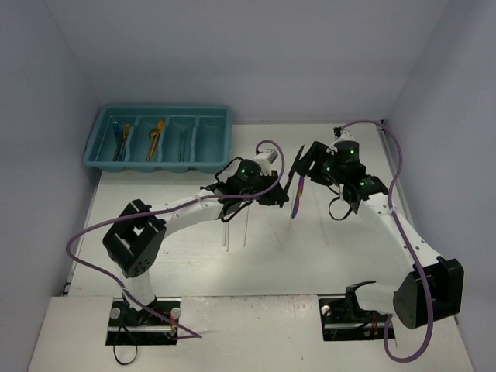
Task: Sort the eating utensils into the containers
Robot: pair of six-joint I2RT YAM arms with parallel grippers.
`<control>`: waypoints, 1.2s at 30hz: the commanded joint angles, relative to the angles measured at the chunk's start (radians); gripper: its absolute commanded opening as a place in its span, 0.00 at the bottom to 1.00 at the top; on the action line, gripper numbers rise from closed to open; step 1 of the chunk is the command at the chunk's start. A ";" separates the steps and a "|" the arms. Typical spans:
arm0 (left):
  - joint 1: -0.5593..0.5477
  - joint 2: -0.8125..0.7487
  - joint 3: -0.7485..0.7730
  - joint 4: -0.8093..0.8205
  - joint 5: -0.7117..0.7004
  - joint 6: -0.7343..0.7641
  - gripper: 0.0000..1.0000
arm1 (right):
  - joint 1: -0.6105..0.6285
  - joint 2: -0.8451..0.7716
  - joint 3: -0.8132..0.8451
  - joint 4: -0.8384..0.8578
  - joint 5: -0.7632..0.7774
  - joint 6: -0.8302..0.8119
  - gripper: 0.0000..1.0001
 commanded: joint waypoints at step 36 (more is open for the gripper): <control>0.622 0.316 0.709 -0.625 -0.591 0.773 0.49 | -0.161 -0.040 -0.075 -0.032 0.003 -0.127 0.56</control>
